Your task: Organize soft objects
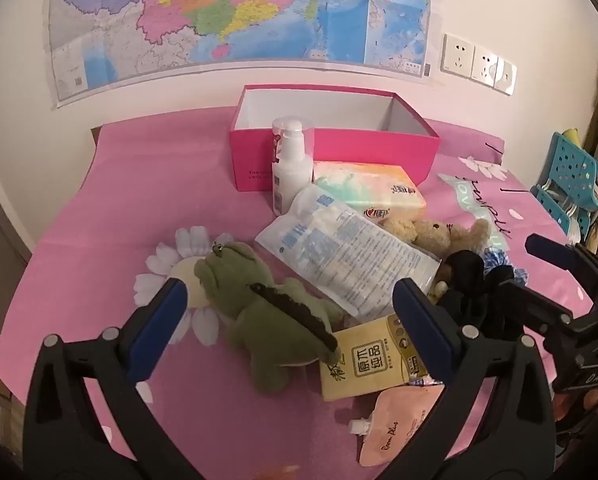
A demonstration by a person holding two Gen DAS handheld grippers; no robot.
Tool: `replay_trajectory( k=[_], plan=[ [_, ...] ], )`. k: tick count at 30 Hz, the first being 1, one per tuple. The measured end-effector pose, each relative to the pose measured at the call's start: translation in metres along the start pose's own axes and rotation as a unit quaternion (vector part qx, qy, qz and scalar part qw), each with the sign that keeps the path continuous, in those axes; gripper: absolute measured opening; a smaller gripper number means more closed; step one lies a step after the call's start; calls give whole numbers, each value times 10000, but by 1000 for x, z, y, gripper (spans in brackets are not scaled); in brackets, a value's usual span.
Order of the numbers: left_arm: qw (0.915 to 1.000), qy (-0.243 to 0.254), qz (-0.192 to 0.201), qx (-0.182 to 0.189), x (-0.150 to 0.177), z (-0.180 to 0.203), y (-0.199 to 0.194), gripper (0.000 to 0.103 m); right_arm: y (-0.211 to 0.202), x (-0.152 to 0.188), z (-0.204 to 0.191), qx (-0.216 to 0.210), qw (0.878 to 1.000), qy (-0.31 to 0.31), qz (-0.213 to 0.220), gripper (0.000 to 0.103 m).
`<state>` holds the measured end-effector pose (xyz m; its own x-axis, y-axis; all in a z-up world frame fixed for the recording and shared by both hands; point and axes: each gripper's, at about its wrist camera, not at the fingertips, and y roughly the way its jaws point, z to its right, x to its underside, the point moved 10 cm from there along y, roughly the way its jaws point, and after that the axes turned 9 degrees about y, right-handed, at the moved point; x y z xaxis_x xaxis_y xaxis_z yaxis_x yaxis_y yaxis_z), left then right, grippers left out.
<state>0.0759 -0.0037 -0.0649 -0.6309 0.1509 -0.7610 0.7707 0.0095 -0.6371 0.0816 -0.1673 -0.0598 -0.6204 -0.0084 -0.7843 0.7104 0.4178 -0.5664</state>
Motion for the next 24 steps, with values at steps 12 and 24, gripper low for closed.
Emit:
replay_trajectory(
  k=[12,24],
  plan=[
    [10000,-69,-23,14,3,-2,0,102,14,6,-17,53,9998,-152,-70,103],
    [10000,-69,-21,2,5,-3,0,102,16,7,-19,34,9999,-125,-93,103]
  ],
)
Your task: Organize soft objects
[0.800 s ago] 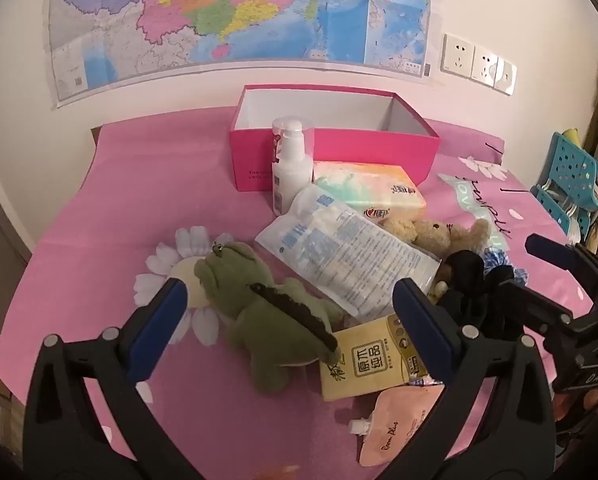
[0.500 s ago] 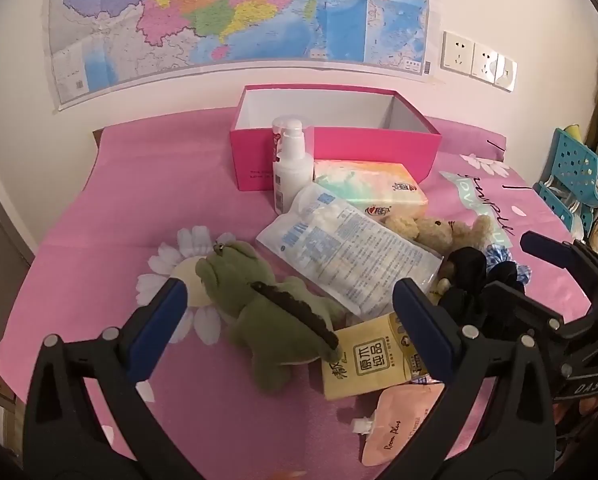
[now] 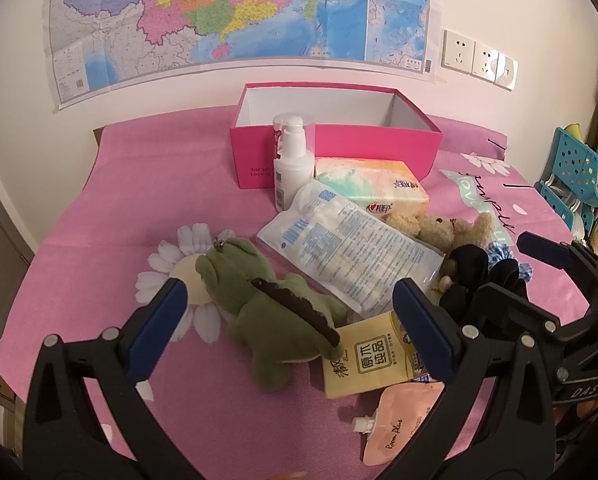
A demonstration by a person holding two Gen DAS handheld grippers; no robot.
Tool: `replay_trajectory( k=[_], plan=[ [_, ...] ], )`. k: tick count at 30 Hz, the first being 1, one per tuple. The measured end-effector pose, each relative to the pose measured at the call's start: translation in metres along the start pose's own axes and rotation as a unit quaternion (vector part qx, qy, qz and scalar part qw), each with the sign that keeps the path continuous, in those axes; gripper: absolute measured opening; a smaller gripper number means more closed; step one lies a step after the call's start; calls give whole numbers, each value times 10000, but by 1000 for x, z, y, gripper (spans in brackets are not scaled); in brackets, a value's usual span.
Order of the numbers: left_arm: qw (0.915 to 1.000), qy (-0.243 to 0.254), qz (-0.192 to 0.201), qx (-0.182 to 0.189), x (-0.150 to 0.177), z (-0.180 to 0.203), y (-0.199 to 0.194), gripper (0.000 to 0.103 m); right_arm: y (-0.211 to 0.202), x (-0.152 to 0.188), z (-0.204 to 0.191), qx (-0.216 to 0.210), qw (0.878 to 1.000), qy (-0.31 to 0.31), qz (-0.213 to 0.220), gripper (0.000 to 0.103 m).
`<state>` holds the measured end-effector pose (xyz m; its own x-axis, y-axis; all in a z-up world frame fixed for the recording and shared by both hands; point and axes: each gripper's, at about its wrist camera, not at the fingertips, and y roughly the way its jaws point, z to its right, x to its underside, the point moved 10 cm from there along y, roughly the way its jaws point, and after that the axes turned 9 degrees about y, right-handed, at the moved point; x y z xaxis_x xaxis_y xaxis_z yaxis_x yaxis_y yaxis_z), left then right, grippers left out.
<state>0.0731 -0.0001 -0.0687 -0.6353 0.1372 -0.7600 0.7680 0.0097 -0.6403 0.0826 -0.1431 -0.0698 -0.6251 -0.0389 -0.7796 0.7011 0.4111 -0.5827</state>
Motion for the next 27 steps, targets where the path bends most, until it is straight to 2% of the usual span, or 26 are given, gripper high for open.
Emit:
replay_trajectory(
  k=[20,27],
  plan=[
    [10000,-50,-58,-38,3,-5,5,102,4,2,-4,-80,10000,42,-36,103],
    [9999,-104,-87,96,10,-11,7,102,7,5,-7,-151,9998,22,-98,103]
  ],
)
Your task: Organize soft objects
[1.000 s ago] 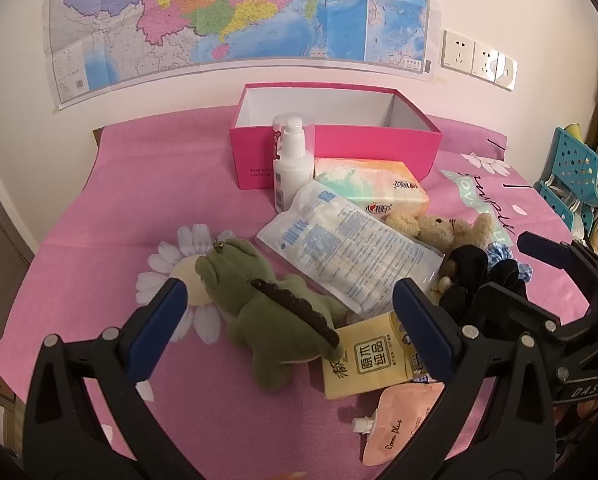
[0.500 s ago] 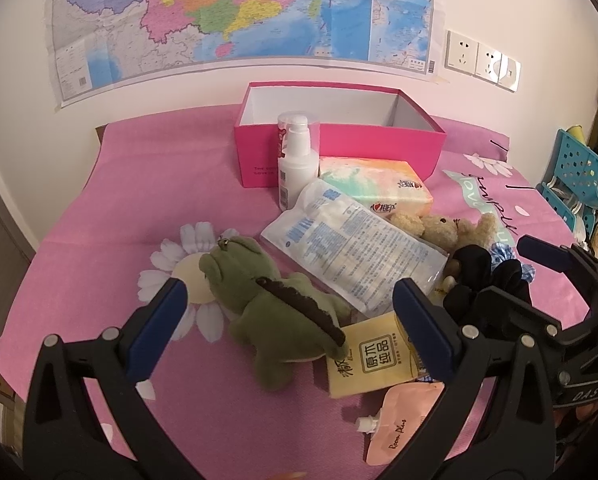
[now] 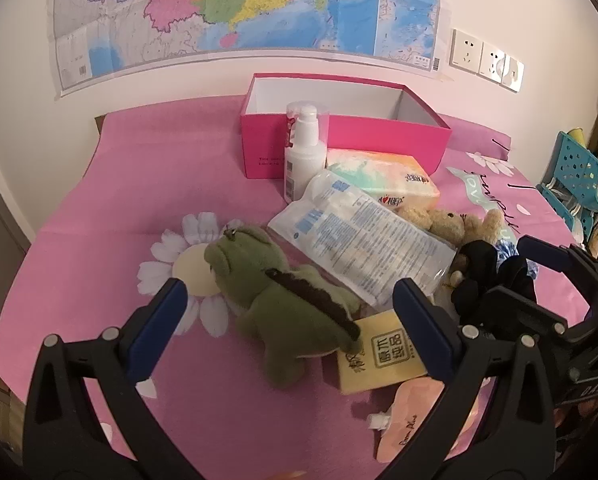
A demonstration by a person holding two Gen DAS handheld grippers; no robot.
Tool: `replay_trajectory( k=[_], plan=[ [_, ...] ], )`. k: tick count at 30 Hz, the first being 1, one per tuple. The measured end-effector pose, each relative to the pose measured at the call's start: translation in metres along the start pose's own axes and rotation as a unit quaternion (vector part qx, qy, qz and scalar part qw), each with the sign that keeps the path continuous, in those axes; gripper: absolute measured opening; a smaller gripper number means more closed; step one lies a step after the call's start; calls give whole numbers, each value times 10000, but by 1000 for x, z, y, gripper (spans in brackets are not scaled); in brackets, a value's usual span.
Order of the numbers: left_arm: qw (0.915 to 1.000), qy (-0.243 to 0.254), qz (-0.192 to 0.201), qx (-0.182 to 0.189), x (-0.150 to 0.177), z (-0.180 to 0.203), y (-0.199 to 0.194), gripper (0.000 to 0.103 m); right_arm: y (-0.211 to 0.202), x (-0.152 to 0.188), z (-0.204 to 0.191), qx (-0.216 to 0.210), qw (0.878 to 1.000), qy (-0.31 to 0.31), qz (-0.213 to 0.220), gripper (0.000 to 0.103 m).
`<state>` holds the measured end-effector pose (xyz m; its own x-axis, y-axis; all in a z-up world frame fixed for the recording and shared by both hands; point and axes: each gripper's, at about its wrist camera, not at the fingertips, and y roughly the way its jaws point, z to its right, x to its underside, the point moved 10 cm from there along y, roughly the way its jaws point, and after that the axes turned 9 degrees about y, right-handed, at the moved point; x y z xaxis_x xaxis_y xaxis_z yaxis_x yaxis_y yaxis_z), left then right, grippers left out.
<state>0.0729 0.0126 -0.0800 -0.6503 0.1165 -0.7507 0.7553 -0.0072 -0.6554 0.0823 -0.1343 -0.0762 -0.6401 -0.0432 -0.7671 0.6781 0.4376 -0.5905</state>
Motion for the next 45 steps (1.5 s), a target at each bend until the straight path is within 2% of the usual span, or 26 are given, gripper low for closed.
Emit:
replay_trajectory(
  k=[8,10,14,15,19,21,24,25,27,32,39,40,41,45],
  plan=[
    [9983,221,-103,521,21,7,-5,102,-7,15,-10,-445,9985,-154,-288,102],
    [9970,352,-190,656,31,12,-7,102,-14,23,-12,-680,9968,-152,-388,98],
    [9919,611,-342,1060,47,26,-10,102,-26,41,-14,-795,9946,-286,-594,89],
    [9894,707,-394,1203,53,33,-12,101,-29,47,-14,-832,9939,-277,-672,82],
    [9813,928,-574,1585,67,52,-13,87,-28,74,-14,-1092,9878,-72,-1111,57],
    [9784,1052,-654,1653,72,60,-12,79,-24,86,-18,-1199,9847,-26,-1267,50],
    [9721,1179,-848,1841,82,71,-10,67,-20,96,-24,-1279,9824,-2,-1362,48],
    [9700,1196,-900,1916,84,73,-10,63,-19,95,-24,-1307,9820,14,-1362,42],
    [9673,1215,-973,2000,88,77,-9,63,-21,96,-24,-1333,9817,32,-1360,37],
    [9636,1161,-1049,2167,93,80,-8,58,-25,103,-24,-1385,9795,56,-1461,37],
    [9552,1138,-1112,2495,96,87,-11,58,-8,119,-32,-1587,9716,231,-1738,37],
    [9556,1113,-1107,2495,97,88,-11,58,-7,119,-32,-1597,9718,239,-1718,30],
    [9557,1099,-1120,2491,97,89,-12,58,-8,118,-34,-1685,9706,258,-1701,28],
    [9558,975,-1153,2521,97,86,-13,58,-7,118,-36,-1563,9739,111,-1644,24]
  ],
)
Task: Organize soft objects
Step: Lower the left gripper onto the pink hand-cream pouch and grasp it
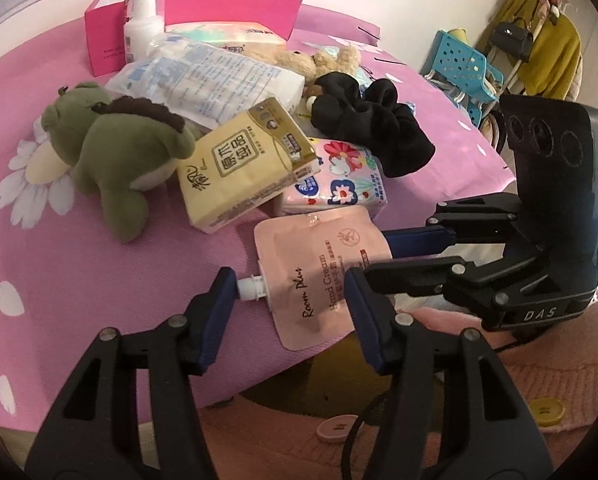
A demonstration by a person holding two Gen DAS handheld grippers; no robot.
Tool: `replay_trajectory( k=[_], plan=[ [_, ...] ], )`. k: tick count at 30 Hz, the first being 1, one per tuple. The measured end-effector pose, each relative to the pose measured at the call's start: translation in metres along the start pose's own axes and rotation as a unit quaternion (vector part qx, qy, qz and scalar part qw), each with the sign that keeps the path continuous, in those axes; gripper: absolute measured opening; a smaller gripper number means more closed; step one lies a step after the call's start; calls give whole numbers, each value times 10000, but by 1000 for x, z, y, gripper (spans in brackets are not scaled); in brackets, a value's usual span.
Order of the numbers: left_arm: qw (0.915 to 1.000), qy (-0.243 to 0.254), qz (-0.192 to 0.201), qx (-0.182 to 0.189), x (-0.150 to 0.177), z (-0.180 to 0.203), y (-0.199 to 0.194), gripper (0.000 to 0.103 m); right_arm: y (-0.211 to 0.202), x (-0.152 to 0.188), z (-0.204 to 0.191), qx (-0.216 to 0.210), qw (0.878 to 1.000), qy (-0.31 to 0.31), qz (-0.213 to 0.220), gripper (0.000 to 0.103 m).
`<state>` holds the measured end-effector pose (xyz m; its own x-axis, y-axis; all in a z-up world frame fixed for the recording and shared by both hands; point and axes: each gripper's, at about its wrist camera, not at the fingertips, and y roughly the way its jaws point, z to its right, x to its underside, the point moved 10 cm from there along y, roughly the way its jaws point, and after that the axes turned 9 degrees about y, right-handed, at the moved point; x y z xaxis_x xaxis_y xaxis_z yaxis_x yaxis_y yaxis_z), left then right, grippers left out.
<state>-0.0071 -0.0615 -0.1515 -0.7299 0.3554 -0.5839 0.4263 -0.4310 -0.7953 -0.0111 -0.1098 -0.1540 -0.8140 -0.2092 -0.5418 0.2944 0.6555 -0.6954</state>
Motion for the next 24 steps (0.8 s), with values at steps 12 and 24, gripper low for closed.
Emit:
replay_trajectory(
  k=[12,24],
  plan=[
    [9978,57,662,-62,-41,-1,-45,58,-38,-39,-26,-328,9966,-415,633,15],
    [9900,309,1365,-193,-142,-24,-54,45,-62,-143,-17,-343,9874,-651,1403,6]
  ],
)
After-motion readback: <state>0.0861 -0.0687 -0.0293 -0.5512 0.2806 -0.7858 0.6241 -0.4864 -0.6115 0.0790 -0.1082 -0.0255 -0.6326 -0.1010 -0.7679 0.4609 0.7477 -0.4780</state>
